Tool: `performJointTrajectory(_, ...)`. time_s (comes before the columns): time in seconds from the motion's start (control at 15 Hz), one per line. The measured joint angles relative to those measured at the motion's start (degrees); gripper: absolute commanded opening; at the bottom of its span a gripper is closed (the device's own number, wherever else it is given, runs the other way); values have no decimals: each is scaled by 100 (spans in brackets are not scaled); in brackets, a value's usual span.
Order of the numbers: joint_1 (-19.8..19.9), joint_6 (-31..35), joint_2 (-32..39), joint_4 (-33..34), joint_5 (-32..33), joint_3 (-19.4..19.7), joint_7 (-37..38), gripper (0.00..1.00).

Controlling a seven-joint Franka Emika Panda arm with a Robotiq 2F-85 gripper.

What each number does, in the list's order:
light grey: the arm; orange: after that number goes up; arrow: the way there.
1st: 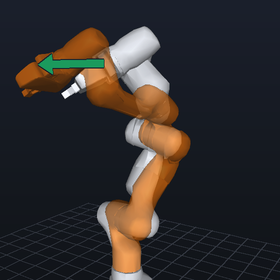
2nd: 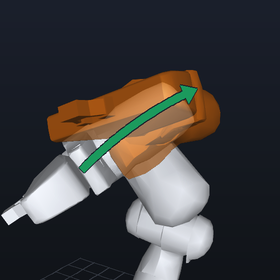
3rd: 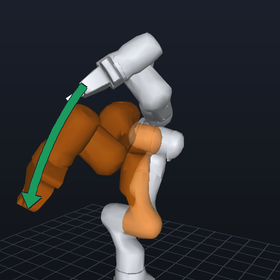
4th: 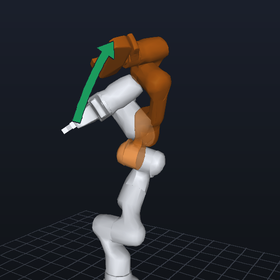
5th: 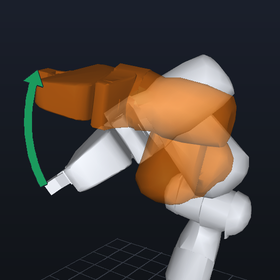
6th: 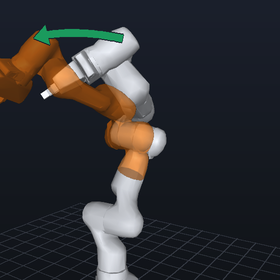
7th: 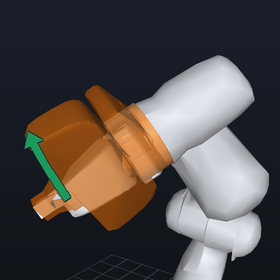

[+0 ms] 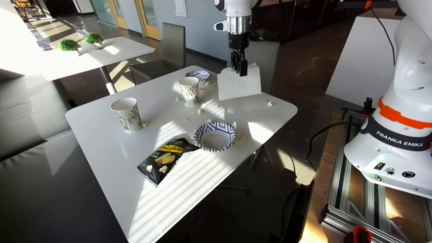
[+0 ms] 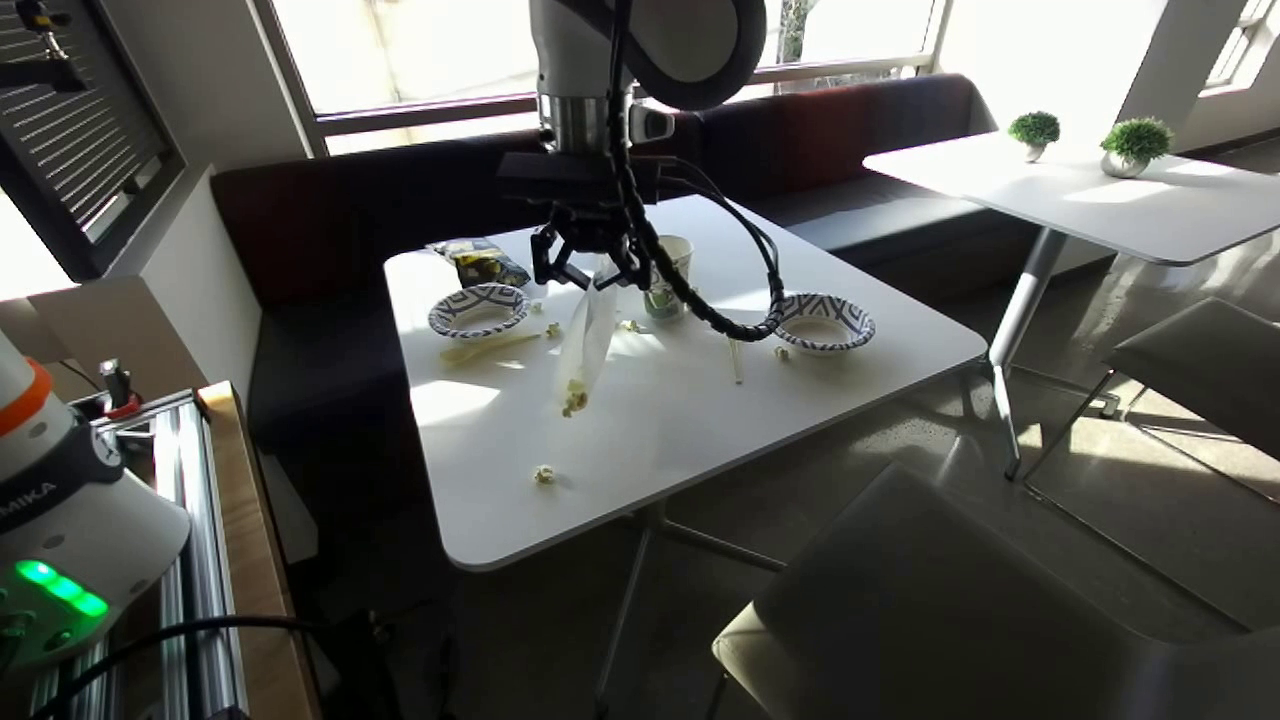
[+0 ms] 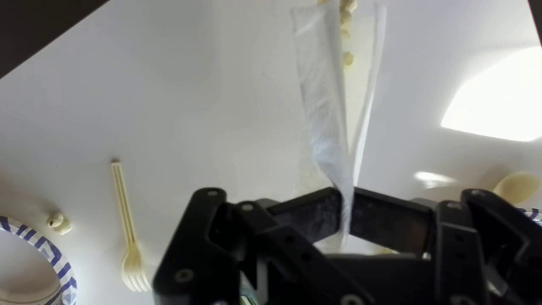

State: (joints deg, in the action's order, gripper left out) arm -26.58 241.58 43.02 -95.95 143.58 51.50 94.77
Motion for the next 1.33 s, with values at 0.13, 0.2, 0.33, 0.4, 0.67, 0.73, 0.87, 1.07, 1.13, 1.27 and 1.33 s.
performJointTrajectory(0.13, -28, 0, 1, 0, 0, 23, -8, 0)
performJointTrajectory(0.2, -28, 0, 1, -1, 0, 31, -16, 0)
performJointTrajectory(0.33, -28, 0, 1, -4, 0, 47, -27, 0)
performJointTrajectory(0.4, -28, 0, 2, -4, 0, 50, -29, 0)
performJointTrajectory(0.67, -28, 0, 2, -5, 0, 52, -31, 0)
performJointTrajectory(0.73, -28, 0, 2, -5, 0, 52, -31, 0)
performJointTrajectory(0.87, -28, 0, 2, -5, 0, 52, -31, 0)
performJointTrajectory(1.07, -23, -3, 1, -2, 0, 47, -31, 0)
performJointTrajectory(1.13, -25, -3, 1, 14, 0, 46, -32, 0)
performJointTrajectory(1.27, -84, -3, -17, 90, -1, 63, -35, 0)
performJointTrajectory(1.33, -146, -3, -29, 131, -1, 89, -35, 0)
